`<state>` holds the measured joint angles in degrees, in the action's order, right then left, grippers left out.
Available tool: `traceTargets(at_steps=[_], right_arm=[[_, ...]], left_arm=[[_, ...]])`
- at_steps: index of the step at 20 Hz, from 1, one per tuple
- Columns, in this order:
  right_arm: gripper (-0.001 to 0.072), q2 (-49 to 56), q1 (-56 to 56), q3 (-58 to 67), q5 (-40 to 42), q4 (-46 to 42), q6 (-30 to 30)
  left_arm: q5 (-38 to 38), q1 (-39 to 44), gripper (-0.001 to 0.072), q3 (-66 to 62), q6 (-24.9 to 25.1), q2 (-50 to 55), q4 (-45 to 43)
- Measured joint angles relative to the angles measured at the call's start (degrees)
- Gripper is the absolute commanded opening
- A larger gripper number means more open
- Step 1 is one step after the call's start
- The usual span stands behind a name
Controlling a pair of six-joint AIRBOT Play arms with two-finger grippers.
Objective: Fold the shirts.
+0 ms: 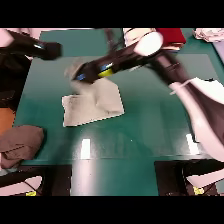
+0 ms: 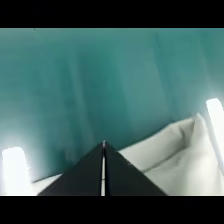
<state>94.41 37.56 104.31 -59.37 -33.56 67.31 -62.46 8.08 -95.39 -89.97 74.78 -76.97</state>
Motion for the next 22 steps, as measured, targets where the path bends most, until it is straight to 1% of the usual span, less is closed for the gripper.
traceTargets(at_steps=[2, 5, 7, 10, 11, 12, 13, 15, 17, 19, 22], right_arm=[[0.0334, 3.1, 3.8, 2.4, 2.8, -0.5, -1.0], [0.0334, 4.4, 4.4, 3.7, 2.1, -5.1, -0.5], [0.0334, 3.1, 1.8, 1.4, 0.1, -8.6, 0.5], [0.0339, -0.4, -5.2, -6.5, -2.8, -12.3, 2.5], [0.0411, -1.5, -8.2, -10.1, -3.9, -13.5, 3.3], [0.0533, -2.4, -11.0, -13.4, -4.5, -13.9, 4.2], [0.0581, -3.1, -14.1, -16.7, -4.9, -14.3, 5.0], [0.0581, -3.2, -19.2, -22.3, -5.0, -14.6, 7.2], [0.0579, -1.7, -22.6, -26.0, -5.0, -12.7, 8.4], [0.0574, 0.8, -24.3, -28.0, -5.0, -10.1, 9.0], [0.0570, 4.8, -23.9, -29.4, -3.7, -6.1, 9.5]], left_arm=[[-0.4, -2.6, 0.0024, 0.0, 0.0, -4.4, -2.3], [-1.1, -4.1, 0.0024, 0.0, 0.0, -7.7, -3.2], [-1.4, -4.1, 0.0024, 0.3, 0.0, -8.6, -3.2], [-1.1, -2.3, 0.0024, 0.6, 0.0, -8.7, -3.1], [-0.9, -1.5, 0.0024, 0.7, 0.0, -8.5, -3.1], [-0.8, -0.7, 0.0024, 0.8, 0.0, -8.1, -3.1], [-0.7, 0.1, 0.0024, 0.8, 0.0, -7.8, -3.2], [-0.6, 1.7, 0.0024, 0.8, 0.1, -7.0, -3.0], [-0.6, 3.4, 0.0024, 0.8, 0.4, -6.1, -3.0], [-0.6, 4.7, 0.0024, 0.8, 0.9, -5.2, -3.0], [-0.6, 6.0, 0.0024, 0.8, 1.5, -4.2, -2.5]])
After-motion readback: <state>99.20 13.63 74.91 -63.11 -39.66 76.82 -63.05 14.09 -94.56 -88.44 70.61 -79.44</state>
